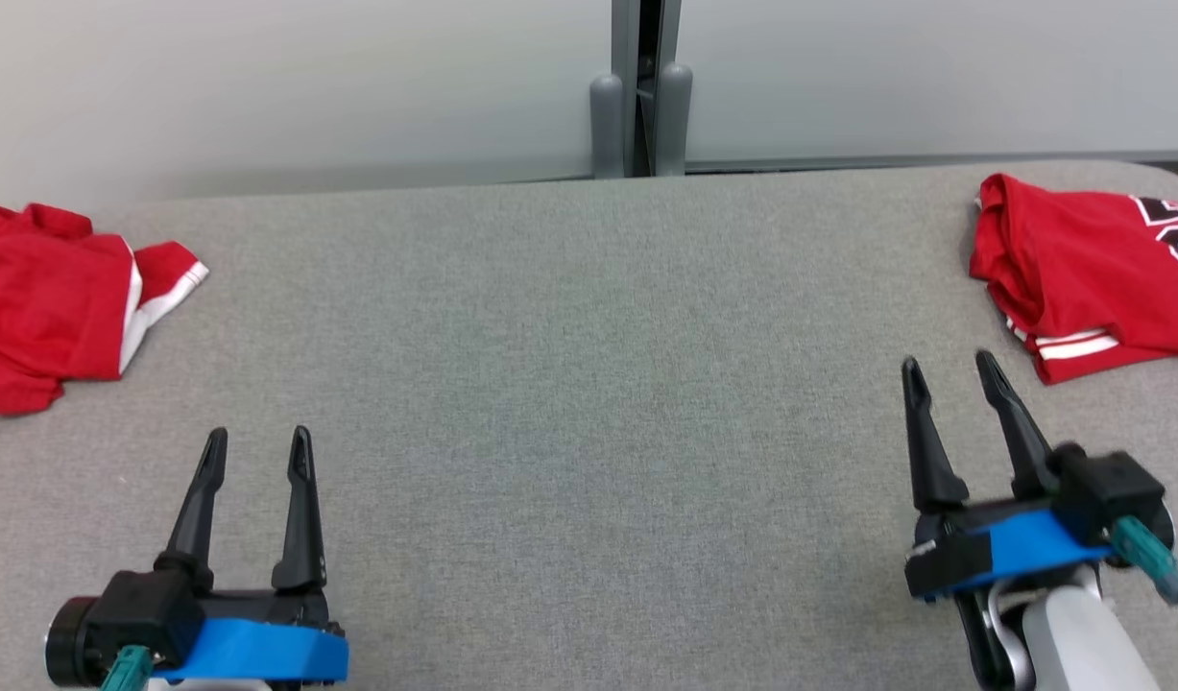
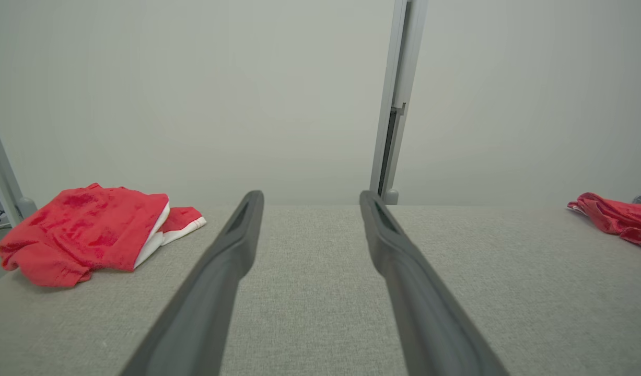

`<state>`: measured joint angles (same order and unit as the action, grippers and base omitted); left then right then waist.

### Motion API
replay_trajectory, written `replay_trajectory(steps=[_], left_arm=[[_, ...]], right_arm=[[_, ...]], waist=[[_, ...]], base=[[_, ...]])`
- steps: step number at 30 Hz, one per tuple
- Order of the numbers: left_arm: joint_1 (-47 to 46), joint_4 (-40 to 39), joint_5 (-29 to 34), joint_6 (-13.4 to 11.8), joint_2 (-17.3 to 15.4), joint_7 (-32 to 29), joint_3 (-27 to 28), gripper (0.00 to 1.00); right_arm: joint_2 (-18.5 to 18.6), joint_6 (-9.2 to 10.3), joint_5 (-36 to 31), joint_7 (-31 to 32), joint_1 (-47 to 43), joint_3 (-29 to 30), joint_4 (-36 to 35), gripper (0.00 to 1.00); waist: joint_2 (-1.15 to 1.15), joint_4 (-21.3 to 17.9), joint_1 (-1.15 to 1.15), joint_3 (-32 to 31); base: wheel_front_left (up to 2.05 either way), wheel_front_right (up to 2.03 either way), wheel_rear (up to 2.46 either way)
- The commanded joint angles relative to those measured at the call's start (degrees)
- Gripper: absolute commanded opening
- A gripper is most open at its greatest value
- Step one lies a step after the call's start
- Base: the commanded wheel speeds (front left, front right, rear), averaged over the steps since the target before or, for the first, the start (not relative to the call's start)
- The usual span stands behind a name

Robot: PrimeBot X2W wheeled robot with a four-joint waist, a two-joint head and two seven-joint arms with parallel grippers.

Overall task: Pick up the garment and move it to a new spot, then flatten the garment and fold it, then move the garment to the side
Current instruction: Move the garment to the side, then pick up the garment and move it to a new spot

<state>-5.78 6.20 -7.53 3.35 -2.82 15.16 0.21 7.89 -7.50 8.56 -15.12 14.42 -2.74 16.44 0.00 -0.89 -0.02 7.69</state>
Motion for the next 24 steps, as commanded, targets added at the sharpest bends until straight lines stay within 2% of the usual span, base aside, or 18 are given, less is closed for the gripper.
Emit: replay_trajectory(steps=[1, 10, 24], left_arm=[[1.06, 0.22, -0.30, -0.29, -0.19, -0.03, -0.01, 1.00], [4.67, 1.59, -1.19, -0.56, -0.18, -0.03, -0.92, 1.00], [5.64, 2.64, -1.25, -0.33, -0.19, -0.04, -1.13, 1.00]], right_arm=[[-0.67, 0.02, 0.07, 0.00, -1.87, 0.77, -0.97, 1.00], [-3.37, 0.02, -1.07, 0.00, -11.38, 4.22, -4.94, 1.00], [-4.59, 0.02, -2.27, 0.00, -14.31, 4.57, -5.53, 1.00]], waist=[[0.00, 0.45, 0.02, -1.19], [0.00, 0.84, 0.02, -5.62], [0.00, 1.60, 0.02, -7.03]], base=[[0.00, 0.00, 0.00], [0.00, 0.00, 0.00], [0.00, 0.00, 0.00]])
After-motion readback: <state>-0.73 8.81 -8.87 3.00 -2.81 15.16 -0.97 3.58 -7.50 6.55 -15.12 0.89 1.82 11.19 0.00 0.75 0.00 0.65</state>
